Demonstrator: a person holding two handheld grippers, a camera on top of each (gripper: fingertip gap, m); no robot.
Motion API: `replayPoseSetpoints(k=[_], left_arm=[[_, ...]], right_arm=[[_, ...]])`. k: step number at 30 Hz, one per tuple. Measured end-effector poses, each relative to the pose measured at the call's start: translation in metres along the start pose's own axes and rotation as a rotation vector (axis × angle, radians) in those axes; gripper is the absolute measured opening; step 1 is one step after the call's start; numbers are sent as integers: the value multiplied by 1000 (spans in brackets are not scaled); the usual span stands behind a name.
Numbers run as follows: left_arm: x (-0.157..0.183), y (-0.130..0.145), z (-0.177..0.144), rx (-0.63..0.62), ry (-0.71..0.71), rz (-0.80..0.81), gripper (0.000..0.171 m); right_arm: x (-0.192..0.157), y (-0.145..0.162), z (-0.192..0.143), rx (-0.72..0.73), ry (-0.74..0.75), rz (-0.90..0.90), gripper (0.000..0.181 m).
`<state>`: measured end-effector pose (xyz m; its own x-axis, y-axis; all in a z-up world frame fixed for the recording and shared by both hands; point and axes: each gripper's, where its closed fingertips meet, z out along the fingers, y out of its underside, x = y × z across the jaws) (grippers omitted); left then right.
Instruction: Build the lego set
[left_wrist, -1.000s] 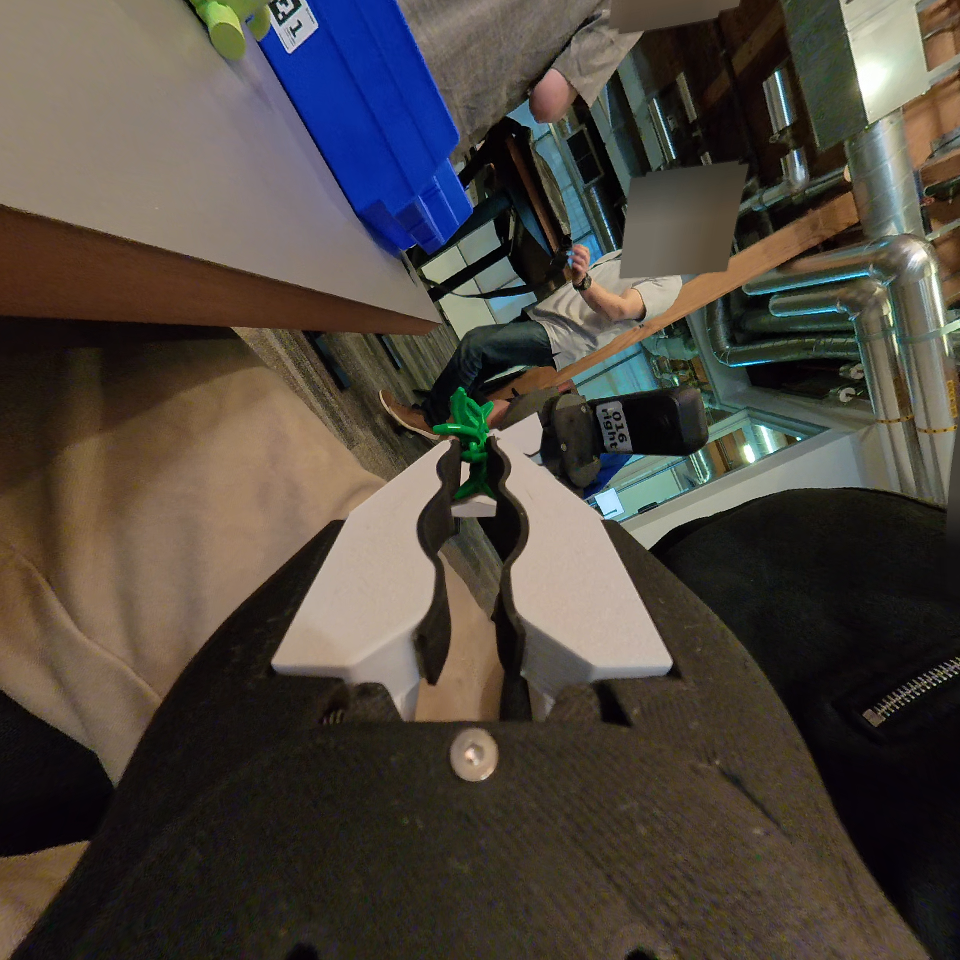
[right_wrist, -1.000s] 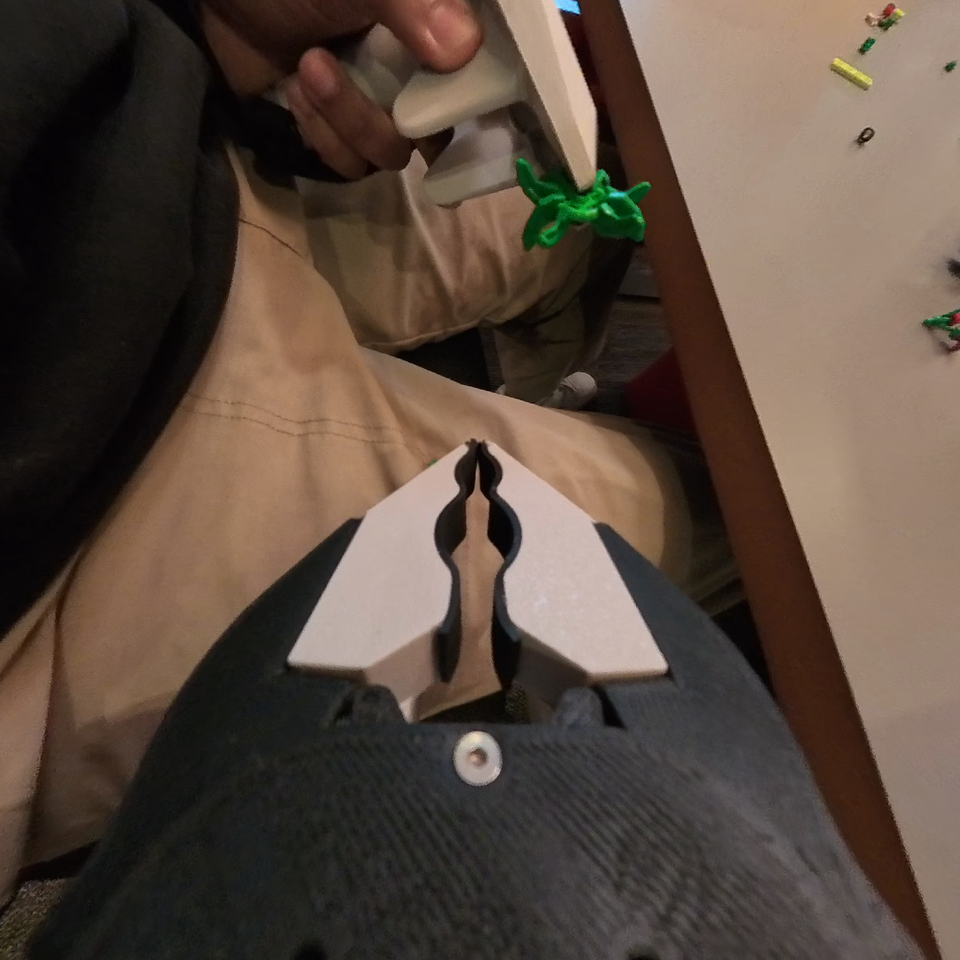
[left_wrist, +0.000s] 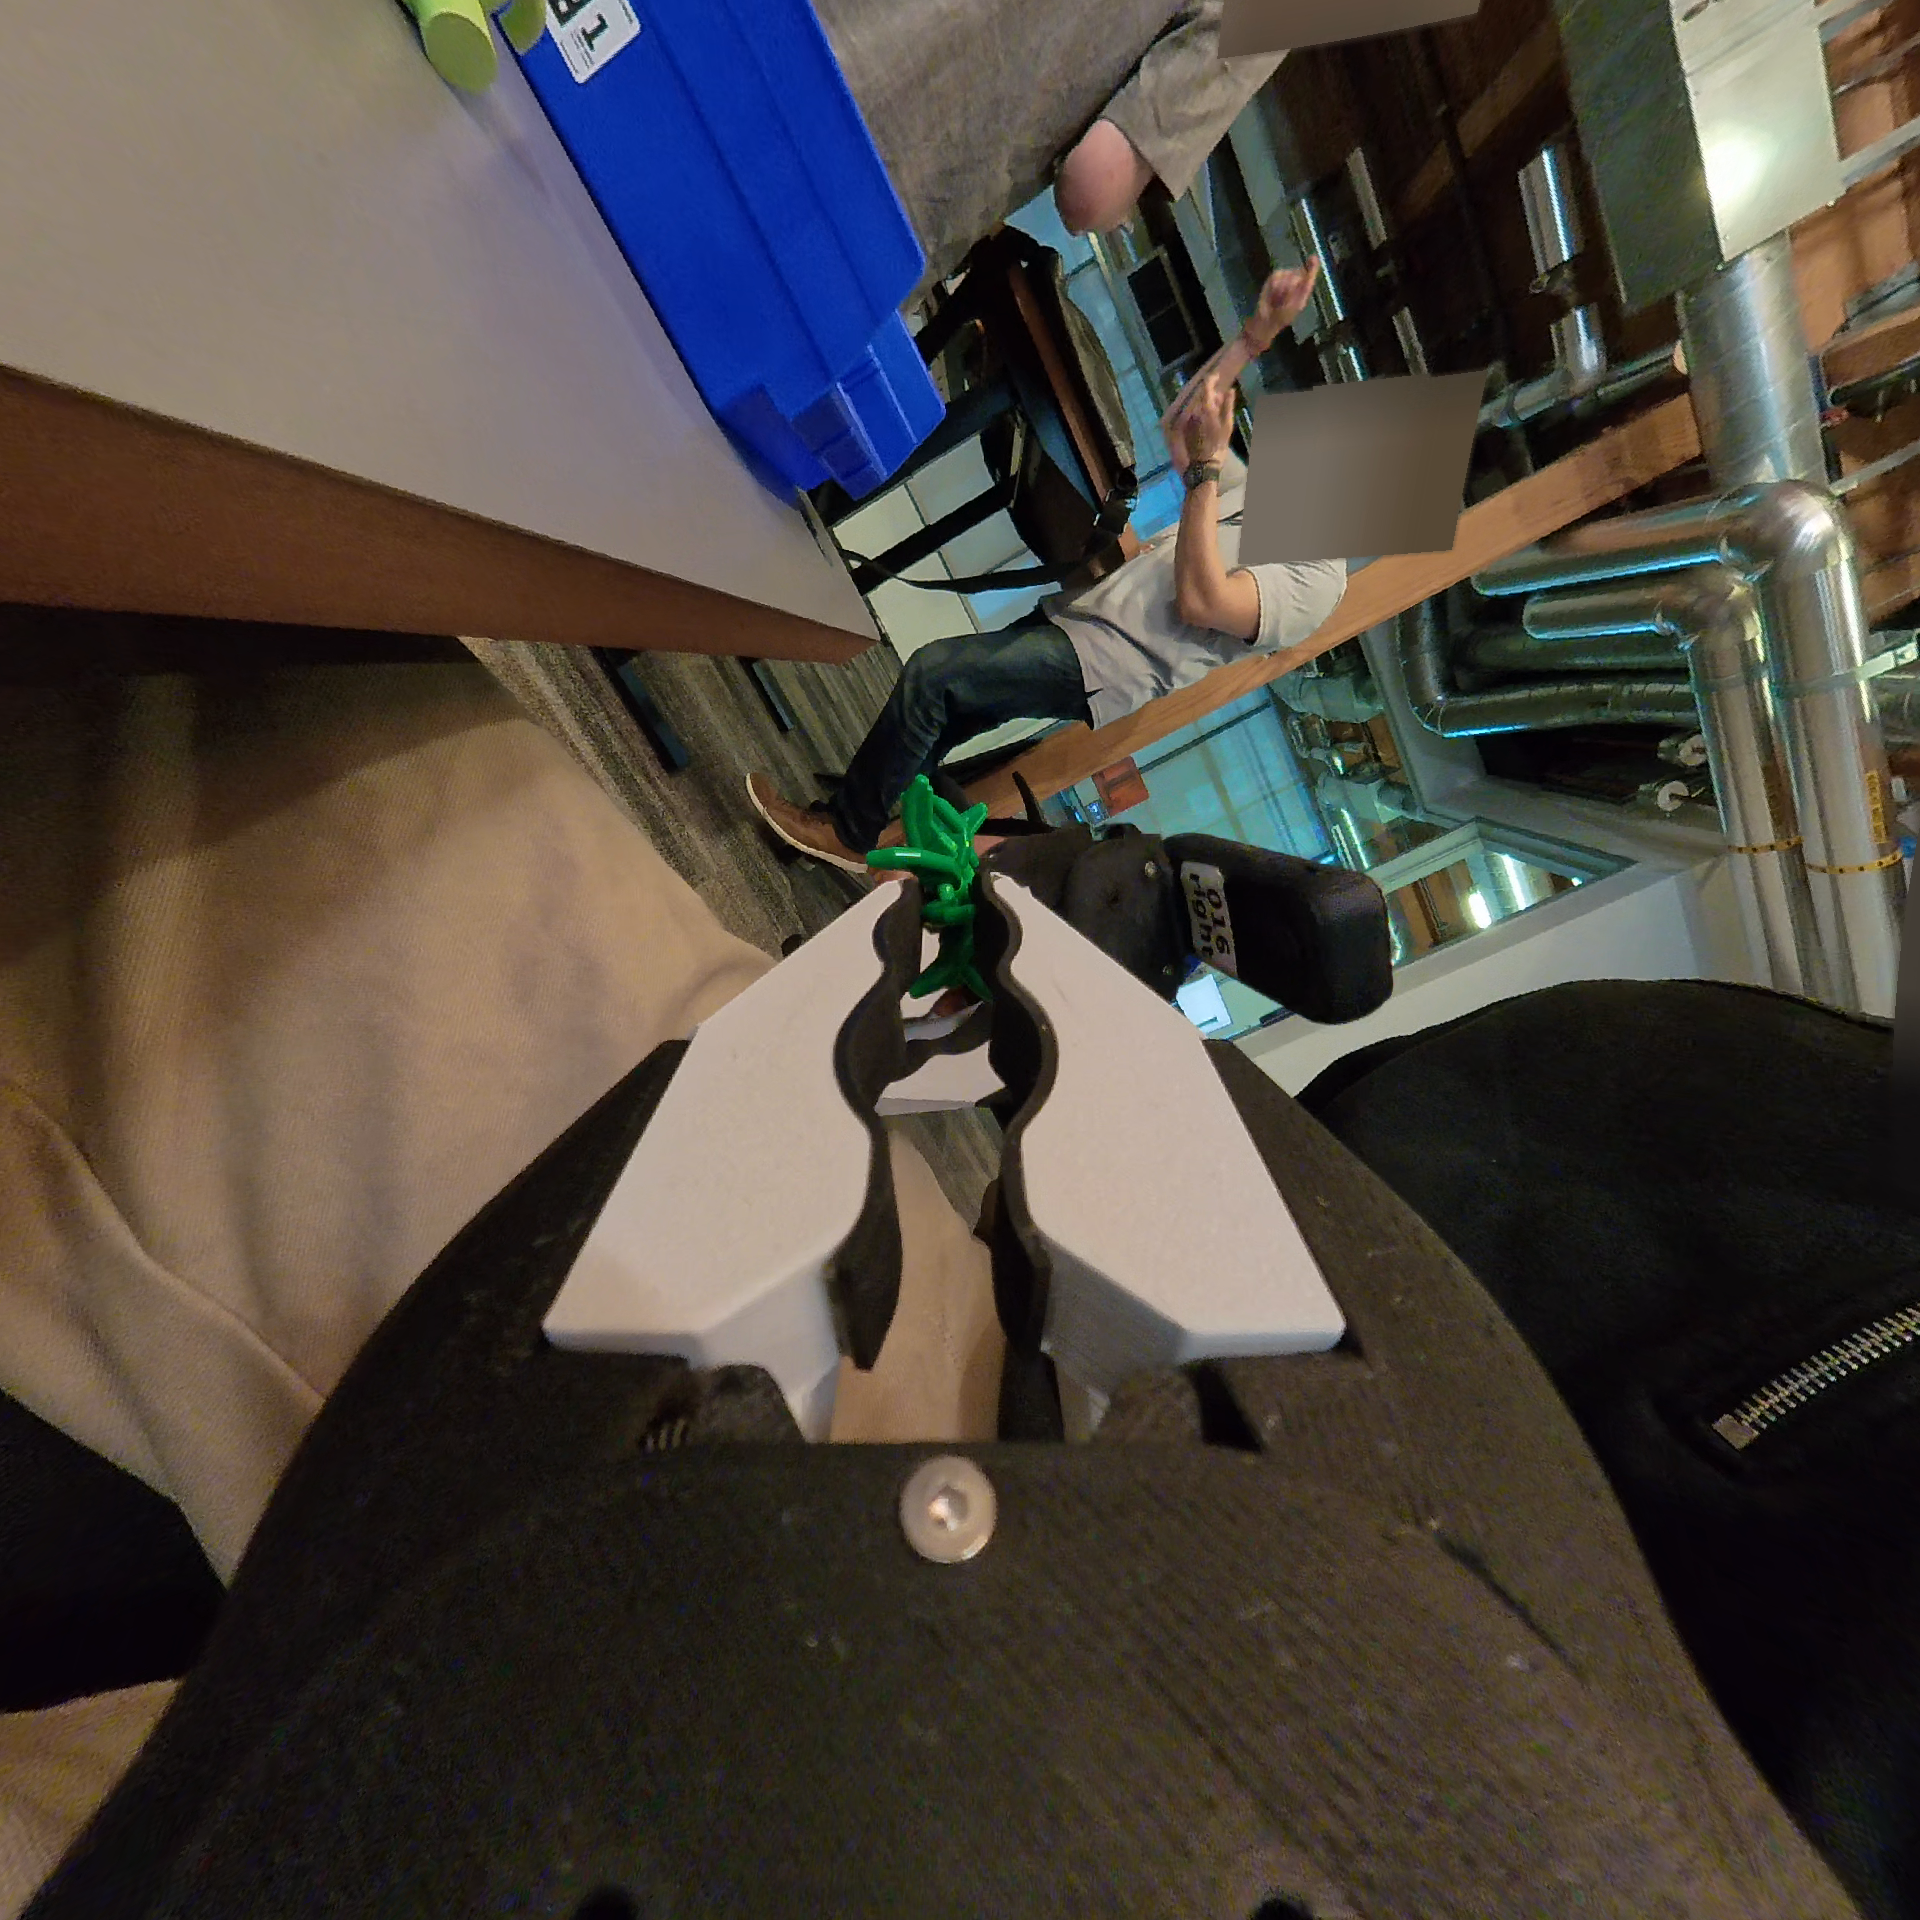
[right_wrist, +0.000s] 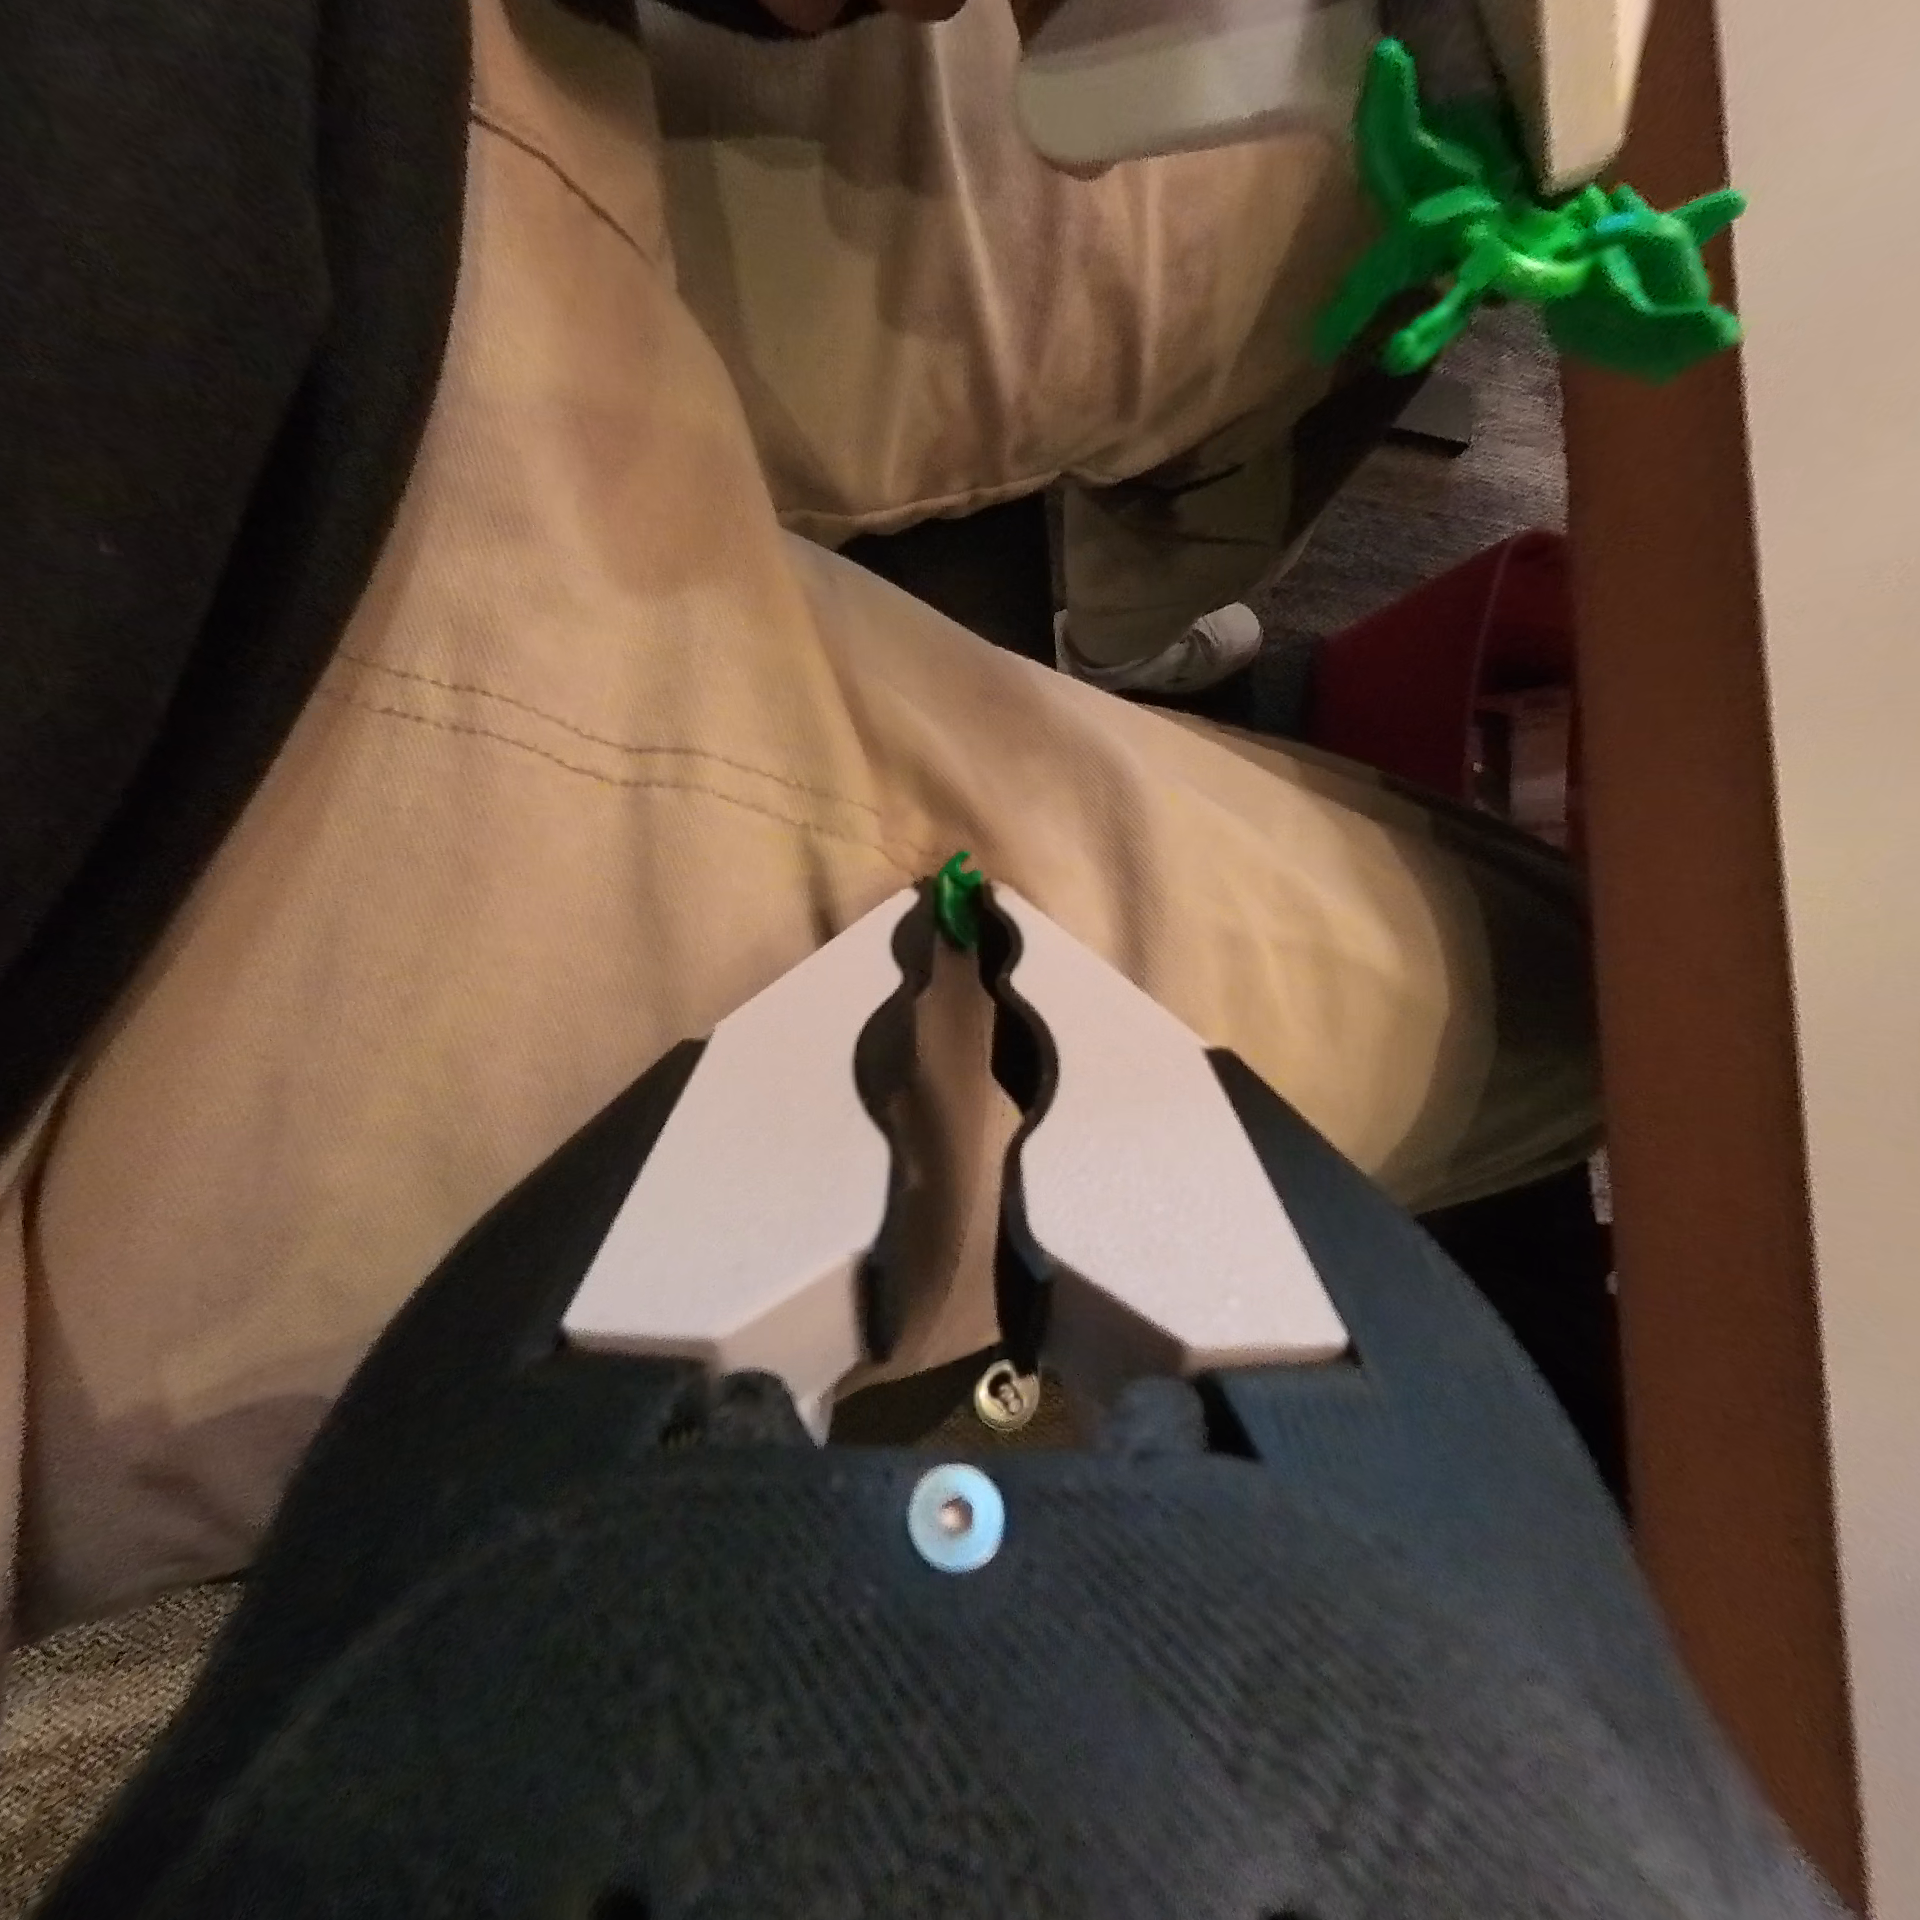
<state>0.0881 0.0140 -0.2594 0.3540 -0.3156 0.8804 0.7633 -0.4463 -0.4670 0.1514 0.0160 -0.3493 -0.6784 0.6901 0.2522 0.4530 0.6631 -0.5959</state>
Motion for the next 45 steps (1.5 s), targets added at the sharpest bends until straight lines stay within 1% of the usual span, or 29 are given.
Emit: replayPoseSetpoints(k=[4,6,7,8,10,12,13,14,16,20,25,29,32,37,45], left_arm=[[0,0,0,0,1,-2,7],[0,1,0,-1,0,-2,6],[0,1,0,-4,0,-1,6],[0,2,0,-8,3,2,6],[2,4,2,-22,11,17,6],[7,6,4,-40,25,48,6],[10,8,5,-49,38,65,6],[13,9,6,-61,50,79,6],[18,13,9,-84,78,99,6],[26,24,12,-147,140,106,6],[35,36,13,-227,206,104,6],[38,47,16,-285,224,113,6],[41,47,16,-285,245,100,6],[44,50,15,-303,274,79,6],[47,48,16,-280,291,35,7]], right_arm=[[1,-2,-1,13,4,10,4],[9,-8,-5,63,27,62,4],[15,-13,-9,103,42,117,4],[20,-22,-14,165,34,194,4],[29,-44,-28,352,-49,410,4],[33,-67,-46,565,-236,651,4],[34,-75,-54,652,-324,733,4],[36,-76,-59,694,-369,781,4],[32,-71,-57,670,-413,807,4],[18,-79,-65,730,-667,917,3],[17,-79,-73,786,-821,1025,3],[7,-82,-76,785,-939,1046,2],[-1,-83,-73,751,-984,1048,3],[-1,-85,-76,769,-1009,1054,3],[2,-87,-79,805,-1033,1074,3]])
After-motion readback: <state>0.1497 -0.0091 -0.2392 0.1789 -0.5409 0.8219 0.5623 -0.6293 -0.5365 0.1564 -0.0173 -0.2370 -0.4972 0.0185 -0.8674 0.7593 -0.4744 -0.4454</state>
